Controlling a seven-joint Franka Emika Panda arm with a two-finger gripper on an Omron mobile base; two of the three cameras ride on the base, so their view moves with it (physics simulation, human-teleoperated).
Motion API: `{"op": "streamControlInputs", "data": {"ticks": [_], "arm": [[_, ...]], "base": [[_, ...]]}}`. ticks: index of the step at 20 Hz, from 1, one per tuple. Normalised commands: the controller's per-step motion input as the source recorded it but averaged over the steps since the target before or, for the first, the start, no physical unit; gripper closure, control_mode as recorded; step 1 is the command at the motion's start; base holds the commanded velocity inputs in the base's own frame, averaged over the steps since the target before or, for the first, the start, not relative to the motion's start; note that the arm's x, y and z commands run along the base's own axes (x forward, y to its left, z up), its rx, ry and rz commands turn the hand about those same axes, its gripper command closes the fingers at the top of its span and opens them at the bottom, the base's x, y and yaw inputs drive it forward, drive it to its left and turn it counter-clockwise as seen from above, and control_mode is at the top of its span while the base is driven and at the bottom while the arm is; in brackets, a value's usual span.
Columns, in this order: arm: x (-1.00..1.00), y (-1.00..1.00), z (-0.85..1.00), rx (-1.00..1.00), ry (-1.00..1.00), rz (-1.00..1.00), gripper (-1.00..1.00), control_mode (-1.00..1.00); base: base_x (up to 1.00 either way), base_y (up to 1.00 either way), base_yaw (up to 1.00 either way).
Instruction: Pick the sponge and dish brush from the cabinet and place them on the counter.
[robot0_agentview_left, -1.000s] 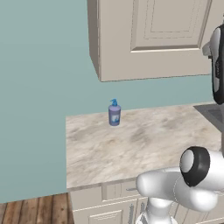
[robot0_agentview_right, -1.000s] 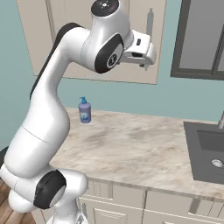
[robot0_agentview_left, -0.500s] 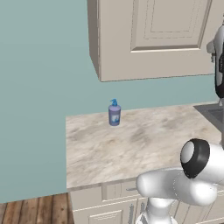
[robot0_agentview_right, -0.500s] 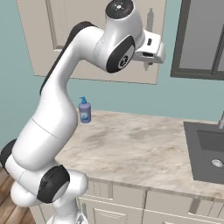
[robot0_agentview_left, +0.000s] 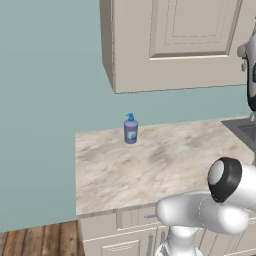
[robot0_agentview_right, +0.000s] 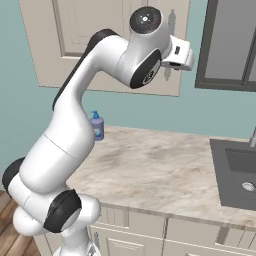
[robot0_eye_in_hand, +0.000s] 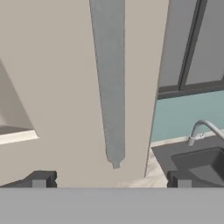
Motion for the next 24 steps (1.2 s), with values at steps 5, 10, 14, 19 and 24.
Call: {"op": "streamControlInputs", "data": {"ticks": [5,10,14,19,24], "arm": [[0.04,0.0,0.01,0.0,-0.02,0.0,-1.0,-1.0],[0.0,0.0,0.08,0.0,0.05,0.0,-1.0,-1.0],[0.15,0.0,0.0,0.0,0.0,0.0,-1.0,-1.0],[0.31,0.0,0.0,0.0,0.0,0.0,-1.0,-1.0],[0.3,0.0,-0.03,0.0,0.0,0.0,-1.0,-1.0]], "base": [[0.0,0.0,0.0],[0.0,0.0,0.0],[0.0,0.0,0.0],[0.0,0.0,0.0],[0.0,0.0,0.0]]}}
